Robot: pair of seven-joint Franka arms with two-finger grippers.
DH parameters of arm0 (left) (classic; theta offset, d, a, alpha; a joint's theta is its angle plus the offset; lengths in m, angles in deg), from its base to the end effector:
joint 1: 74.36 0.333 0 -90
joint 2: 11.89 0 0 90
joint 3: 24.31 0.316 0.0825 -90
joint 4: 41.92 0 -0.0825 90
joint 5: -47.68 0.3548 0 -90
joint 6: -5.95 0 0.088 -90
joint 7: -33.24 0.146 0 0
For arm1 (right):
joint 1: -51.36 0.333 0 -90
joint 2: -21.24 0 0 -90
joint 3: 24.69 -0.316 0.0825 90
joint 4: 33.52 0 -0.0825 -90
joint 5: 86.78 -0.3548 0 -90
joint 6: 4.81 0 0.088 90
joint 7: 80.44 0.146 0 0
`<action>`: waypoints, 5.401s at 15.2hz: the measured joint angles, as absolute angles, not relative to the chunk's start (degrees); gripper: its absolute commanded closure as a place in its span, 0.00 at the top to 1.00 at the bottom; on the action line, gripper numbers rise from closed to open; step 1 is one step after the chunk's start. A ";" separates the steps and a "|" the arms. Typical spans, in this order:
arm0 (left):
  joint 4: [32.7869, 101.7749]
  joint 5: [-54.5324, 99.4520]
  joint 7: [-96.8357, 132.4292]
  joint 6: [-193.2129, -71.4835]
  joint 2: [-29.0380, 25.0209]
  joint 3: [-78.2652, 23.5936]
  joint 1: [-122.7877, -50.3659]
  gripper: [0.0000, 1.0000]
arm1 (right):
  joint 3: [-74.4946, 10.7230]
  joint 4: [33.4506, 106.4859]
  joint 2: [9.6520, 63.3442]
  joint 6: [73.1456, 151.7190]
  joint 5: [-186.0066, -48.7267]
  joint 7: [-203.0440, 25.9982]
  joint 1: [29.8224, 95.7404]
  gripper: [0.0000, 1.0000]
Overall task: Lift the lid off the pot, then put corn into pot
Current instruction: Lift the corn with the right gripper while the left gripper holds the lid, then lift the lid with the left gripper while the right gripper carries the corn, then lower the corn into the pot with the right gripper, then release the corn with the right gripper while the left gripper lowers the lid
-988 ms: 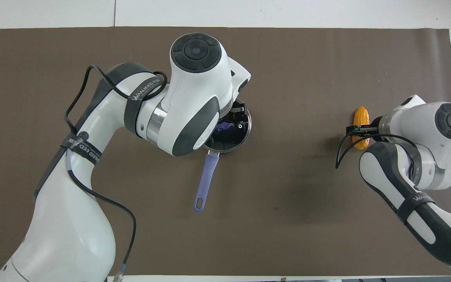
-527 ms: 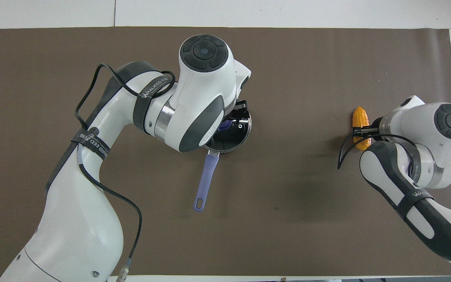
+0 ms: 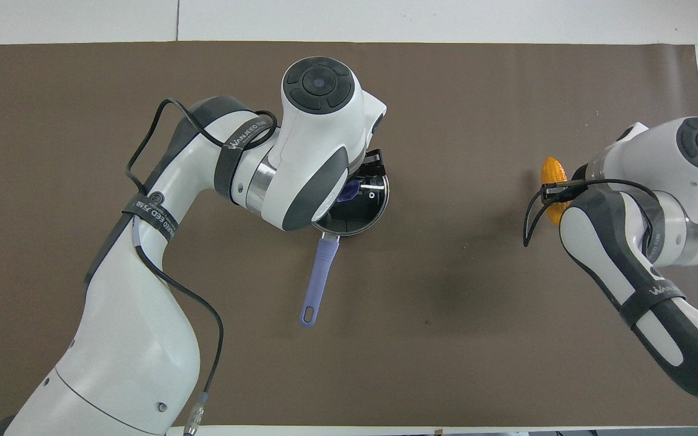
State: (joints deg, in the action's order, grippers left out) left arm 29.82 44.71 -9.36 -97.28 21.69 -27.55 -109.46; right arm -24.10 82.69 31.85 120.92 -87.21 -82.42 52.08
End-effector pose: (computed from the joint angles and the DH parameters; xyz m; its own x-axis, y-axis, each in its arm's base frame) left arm 0.5425 -0.4266 0.3882 0.9922 0.0941 -0.0817 0.0972 -0.9946 0.0351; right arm 0.5579 0.0019 0.3342 0.9993 0.0326 -0.0189 0.0325 -0.9995 -0.0048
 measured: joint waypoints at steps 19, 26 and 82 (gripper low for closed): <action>30.48 45.64 -9.44 -99.21 21.88 -27.39 -109.47 0.22 | -24.00 78.18 34.00 116.70 -87.21 -78.98 54.73 0.00; 30.41 45.64 -9.47 -99.08 21.85 -27.43 -109.49 0.00 | -24.06 77.36 34.00 115.97 -87.21 -78.98 55.00 0.00; 60.54 47.29 35.40 -104.95 -1.11 -26.64 -75.12 1.00 | -21.42 57.42 22.42 83.21 -84.05 -90.82 49.71 1.00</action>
